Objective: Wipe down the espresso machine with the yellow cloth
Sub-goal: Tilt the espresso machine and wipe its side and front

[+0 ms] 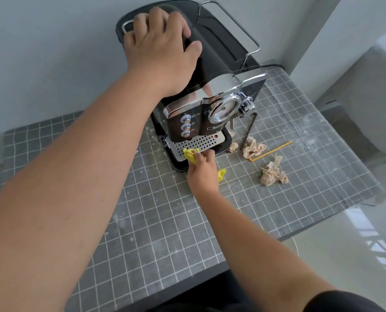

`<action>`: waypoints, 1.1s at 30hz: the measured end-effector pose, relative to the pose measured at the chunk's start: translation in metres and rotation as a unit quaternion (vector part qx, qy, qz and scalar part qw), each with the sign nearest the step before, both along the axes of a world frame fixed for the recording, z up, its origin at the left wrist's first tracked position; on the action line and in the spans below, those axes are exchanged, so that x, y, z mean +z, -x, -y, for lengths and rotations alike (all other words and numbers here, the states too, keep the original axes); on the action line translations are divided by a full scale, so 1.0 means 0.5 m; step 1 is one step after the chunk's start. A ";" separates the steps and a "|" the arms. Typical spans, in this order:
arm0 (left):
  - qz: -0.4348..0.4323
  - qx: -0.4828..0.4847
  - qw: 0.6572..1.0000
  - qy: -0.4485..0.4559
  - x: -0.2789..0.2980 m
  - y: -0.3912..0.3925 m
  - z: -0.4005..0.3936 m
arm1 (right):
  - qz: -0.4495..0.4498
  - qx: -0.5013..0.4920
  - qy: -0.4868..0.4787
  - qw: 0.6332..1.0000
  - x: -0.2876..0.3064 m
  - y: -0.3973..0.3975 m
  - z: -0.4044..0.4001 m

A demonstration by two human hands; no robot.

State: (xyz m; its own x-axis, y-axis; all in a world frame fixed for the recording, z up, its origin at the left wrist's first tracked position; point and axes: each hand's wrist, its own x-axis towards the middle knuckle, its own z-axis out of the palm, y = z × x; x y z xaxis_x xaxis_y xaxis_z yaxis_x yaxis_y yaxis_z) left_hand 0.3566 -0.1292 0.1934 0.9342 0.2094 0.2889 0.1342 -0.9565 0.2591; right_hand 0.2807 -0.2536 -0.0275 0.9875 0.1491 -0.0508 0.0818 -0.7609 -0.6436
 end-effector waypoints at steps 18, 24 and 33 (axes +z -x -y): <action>0.011 0.006 1.000 0.001 -0.005 -0.002 -0.001 | 0.012 0.019 0.097 0.995 0.009 -0.062 0.032; 0.021 0.007 1.000 0.002 -0.006 -0.003 -0.001 | -0.038 0.118 0.068 0.990 0.021 0.005 -0.039; 0.040 0.022 0.999 -0.028 -0.016 -0.006 -0.004 | 0.000 -0.018 0.112 0.994 0.018 -0.078 0.063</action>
